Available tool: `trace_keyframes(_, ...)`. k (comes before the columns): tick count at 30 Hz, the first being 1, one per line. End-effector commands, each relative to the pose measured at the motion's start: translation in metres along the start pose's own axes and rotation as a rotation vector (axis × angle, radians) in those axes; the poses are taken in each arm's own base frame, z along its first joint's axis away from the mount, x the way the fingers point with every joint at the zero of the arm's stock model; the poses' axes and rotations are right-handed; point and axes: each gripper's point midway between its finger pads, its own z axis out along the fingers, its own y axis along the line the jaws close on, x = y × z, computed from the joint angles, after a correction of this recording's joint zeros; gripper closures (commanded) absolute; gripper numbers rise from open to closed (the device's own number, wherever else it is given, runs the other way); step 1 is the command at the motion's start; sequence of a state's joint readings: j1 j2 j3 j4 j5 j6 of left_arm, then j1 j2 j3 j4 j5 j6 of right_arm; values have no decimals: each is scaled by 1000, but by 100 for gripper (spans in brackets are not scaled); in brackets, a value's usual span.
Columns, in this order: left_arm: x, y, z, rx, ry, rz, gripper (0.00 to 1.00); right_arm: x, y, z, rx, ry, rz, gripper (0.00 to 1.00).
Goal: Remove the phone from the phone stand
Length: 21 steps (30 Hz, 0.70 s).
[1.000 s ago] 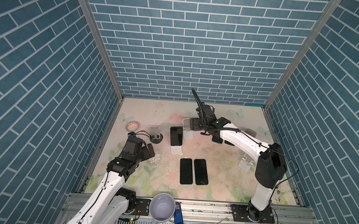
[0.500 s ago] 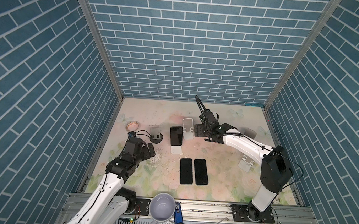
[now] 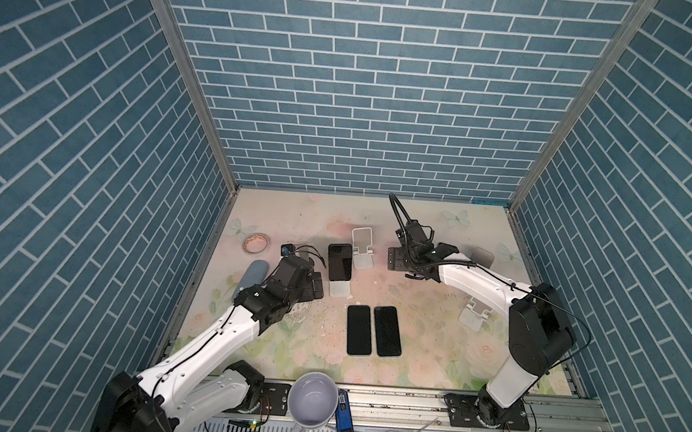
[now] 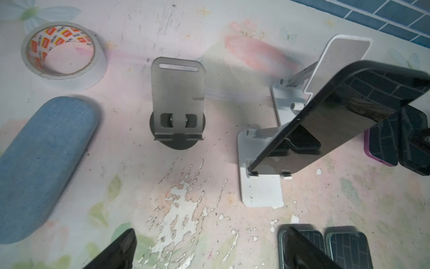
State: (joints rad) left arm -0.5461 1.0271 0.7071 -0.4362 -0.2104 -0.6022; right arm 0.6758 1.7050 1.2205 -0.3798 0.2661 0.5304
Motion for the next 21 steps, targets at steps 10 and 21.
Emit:
trace_keyframes(10, -50, -57, 12, 35, -103, 82, 0, 9, -35, -10, 47, -11, 68, 10)
trace_keyframes(21, -60, -76, 30, -30, -150, 156, 0, 14, -47, -7, 51, -3, 89, 10)
